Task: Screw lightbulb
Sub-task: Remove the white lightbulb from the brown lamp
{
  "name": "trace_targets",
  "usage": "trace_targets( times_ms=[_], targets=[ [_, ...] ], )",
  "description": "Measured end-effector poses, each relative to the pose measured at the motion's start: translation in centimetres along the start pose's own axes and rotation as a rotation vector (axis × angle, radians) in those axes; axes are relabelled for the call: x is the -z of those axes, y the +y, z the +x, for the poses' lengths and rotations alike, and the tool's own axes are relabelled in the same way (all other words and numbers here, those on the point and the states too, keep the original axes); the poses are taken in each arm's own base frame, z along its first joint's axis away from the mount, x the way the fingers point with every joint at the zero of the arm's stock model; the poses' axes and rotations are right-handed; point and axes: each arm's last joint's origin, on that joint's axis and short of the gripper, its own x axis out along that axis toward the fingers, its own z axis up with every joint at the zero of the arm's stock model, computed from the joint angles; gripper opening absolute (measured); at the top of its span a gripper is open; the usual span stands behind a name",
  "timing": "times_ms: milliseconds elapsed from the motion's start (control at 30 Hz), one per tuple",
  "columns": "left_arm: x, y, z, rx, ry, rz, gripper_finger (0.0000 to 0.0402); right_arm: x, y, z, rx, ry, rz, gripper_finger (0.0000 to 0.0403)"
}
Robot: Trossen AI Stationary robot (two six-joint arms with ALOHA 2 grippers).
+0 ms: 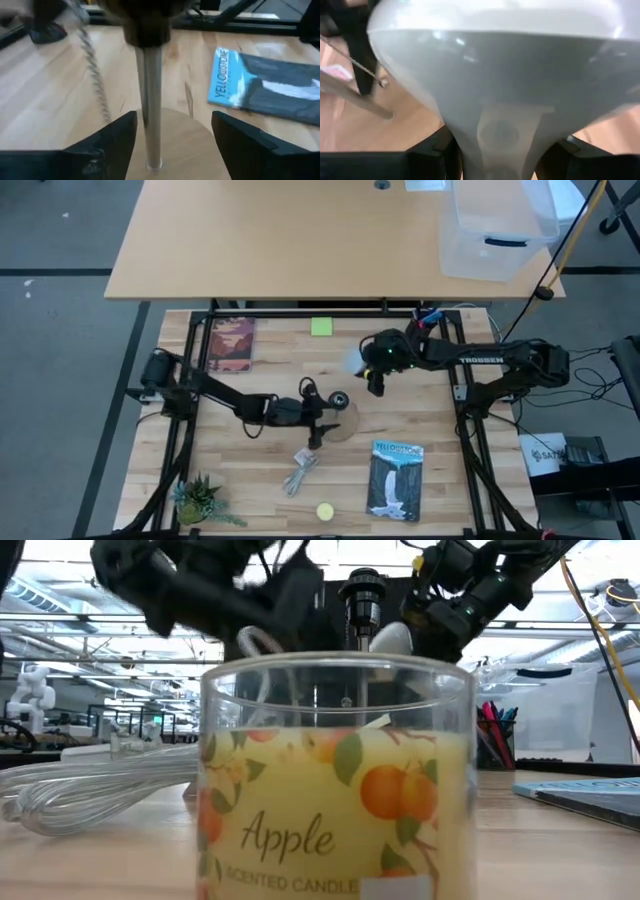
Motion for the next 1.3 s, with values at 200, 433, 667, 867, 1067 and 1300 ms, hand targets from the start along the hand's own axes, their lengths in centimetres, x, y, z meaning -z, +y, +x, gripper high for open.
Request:
trace_targets(
  times_ms=[200, 433, 667, 867, 1067, 1300],
  targets=[
    [-3.4, 0.1, -3.1, -0.002, 0.026, -0.002, 0.0265, 2.8, 0.0, 0.8, 0.000, 0.063, 0.057, 0.0172],
    [-6.1, 0.6, -7.4, -0.041, 0.087, 0.065, 0.0265, 6.8, 0.7, 2.0, -0.020, 0.008, 0.102, 0.0170],
    [-7.6, 2.0, -12.2, -0.171, 0.115, 0.071, 0.0246, 9.9, 2.5, 2.3, -0.077, 0.041, 0.157, 0.0170],
    [-4.2, 3.3, -14.5, -0.254, 0.019, -0.030, 0.0206, 10.7, 4.0, 2.3, -0.099, 0.039, 0.189, 0.0169],
    [1.9, 4.7, -15.1, -0.268, -0.076, -0.290, 0.0119, 10.9, 4.5, 2.3, -0.077, 0.042, 0.241, 0.0169],
    [5.4, 5.2, -15.9, -0.270, -0.064, -0.391, 0.0007, 11.1, 5.0, 2.3, -0.039, 0.053, 0.278, 0.0169]
  ],
)
